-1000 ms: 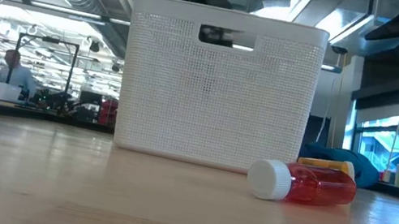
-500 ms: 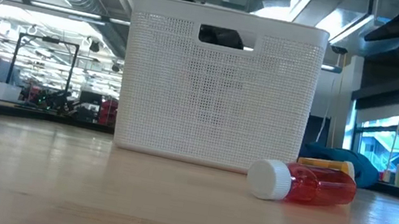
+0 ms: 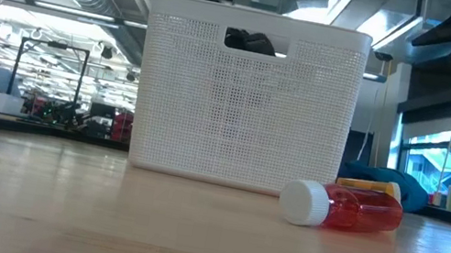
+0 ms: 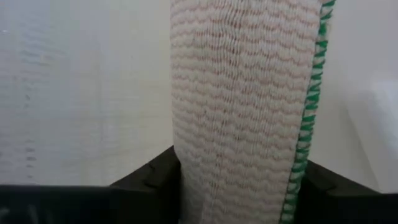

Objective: Pick & place medical supplies in basket/bin
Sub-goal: Put the white bandage into the white basket, then put the orange pill bottle into the white basket

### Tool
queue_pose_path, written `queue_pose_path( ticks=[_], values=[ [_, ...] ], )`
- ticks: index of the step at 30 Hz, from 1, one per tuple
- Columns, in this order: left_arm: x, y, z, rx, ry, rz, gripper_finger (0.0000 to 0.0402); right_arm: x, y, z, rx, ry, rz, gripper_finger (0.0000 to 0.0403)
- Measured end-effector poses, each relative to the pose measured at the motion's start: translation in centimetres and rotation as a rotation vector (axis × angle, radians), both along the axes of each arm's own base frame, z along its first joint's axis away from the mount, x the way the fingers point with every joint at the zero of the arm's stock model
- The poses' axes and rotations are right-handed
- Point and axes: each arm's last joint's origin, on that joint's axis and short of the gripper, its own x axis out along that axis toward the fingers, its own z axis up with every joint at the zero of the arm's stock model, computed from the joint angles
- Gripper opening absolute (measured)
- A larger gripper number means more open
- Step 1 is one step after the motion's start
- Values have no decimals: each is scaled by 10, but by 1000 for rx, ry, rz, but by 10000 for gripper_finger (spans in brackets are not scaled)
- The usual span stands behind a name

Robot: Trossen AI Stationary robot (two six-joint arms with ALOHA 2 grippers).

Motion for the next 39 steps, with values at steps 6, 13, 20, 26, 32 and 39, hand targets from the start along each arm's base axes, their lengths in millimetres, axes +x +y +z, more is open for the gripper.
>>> queue_pose_path(
  ticks=[6,13,20,26,32,39],
  values=[
    [7,1,21,42,-27,8,233,0,0,0,1,-2,0,248],
    [6,3,32,100,0,57,242,0,0,0,1,-1,0,248],
    [3,-11,52,206,34,100,240,1,2,0,7,-3,63,248],
    [-10,-45,124,235,-193,106,231,3,4,0,-115,58,202,248],
    [-47,-93,211,45,-605,109,224,7,4,-17,-88,272,296,248],
    [-91,-135,271,-170,-888,50,222,25,7,-27,-45,372,414,246]
  ],
)
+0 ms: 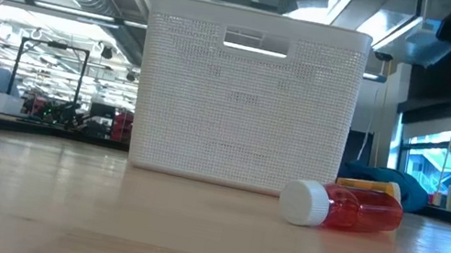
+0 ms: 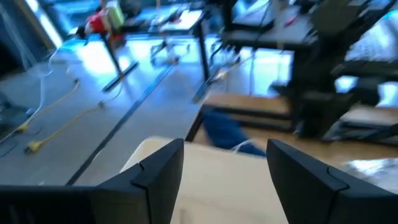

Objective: Pick & place medical supplies in basket/bin
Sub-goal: Put the orange pill bottle into the white basket

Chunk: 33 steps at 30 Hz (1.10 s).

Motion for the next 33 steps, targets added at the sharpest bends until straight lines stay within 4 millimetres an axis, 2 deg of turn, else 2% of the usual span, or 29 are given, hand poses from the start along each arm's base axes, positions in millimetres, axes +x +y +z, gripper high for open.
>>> queue_pose_path(
  ticks=[5,9,13,20,23,30,33],
  values=[
    [-11,-20,13,-4,-46,-45,221,10,7,-2,24,54,41,225],
    [-9,-31,13,-5,-45,-77,221,21,15,-3,46,94,80,208],
    [-3,-35,8,-6,-26,-93,221,31,20,-9,168,144,34,197],
    [1,-34,4,21,-7,-102,221,41,22,-16,204,204,28,200],
    [2,-34,4,16,-5,-101,221,44,22,-19,235,223,-2,223],
    [1,-34,2,11,18,-104,221,55,21,-21,229,215,-9,332],
    [1,-35,-1,6,42,-107,221,63,22,-20,218,179,8,363]
  ],
)
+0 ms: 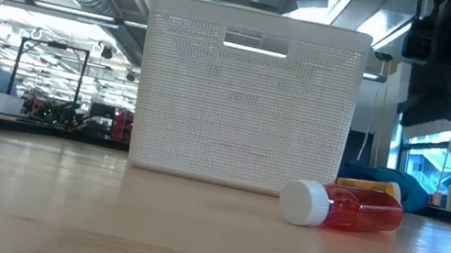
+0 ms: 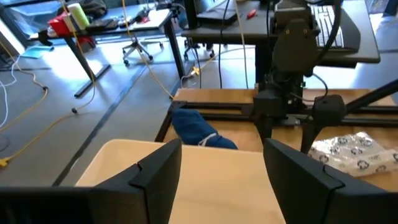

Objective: Pick & place medical supplies in basket/bin
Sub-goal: Put the orange pill bottle into the white basket

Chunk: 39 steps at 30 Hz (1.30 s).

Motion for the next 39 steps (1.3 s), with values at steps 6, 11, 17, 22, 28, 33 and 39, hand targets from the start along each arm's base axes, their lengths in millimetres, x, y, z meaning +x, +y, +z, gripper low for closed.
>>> queue_pose_path(
  ticks=[6,11,17,22,28,33,39],
  values=[
    [-2,-1,-5,-7,53,-4,221,13,9,-9,-66,47,1,374],
    [-3,-2,-7,-10,81,-4,221,22,21,-17,-133,82,1,369],
    [-4,-2,-9,-5,107,-8,221,27,44,-29,-271,117,-24,368],
    [-4,-2,-10,8,124,-15,221,30,67,-34,-437,57,-28,368],
    [-4,-2,-10,9,124,-15,221,30,84,-47,-467,36,-91,368],
    [-4,-2,-10,9,124,-15,221,29,91,-66,-485,57,-105,368],
    [-4,-2,-10,8,123,-14,221,25,89,-81,-499,59,-104,368]
  ],
)
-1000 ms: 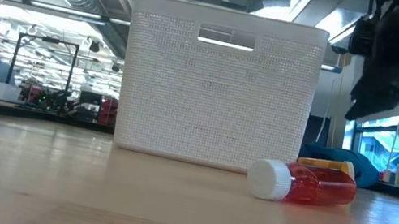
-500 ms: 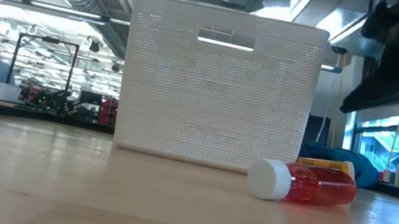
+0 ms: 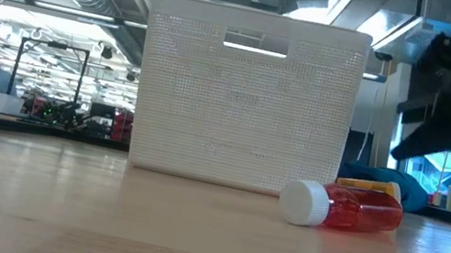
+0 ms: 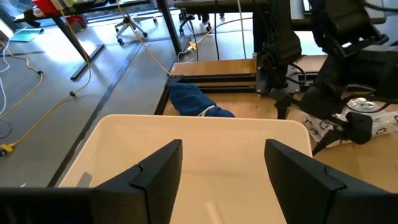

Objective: Pick & place medical supplies in basket/bin
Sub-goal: Put the orange pill bottle into the white basket

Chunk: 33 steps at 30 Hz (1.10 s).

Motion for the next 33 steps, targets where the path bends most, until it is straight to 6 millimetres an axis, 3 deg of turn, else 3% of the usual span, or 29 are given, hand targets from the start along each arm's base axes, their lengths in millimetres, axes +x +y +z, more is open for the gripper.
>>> queue_pose_path(
  ticks=[7,17,28,33],
  values=[
    [0,0,0,-1,0,-1,221,-8,-5,-23,35,-67,7,368],
    [0,0,0,-57,-18,29,221,-22,-19,-47,-44,-136,24,368],
    [0,0,0,-139,-45,72,221,-32,-40,-66,-33,-130,104,368],
    [0,0,0,-158,-55,83,221,-28,-45,-64,-50,-148,188,368]
  ],
)
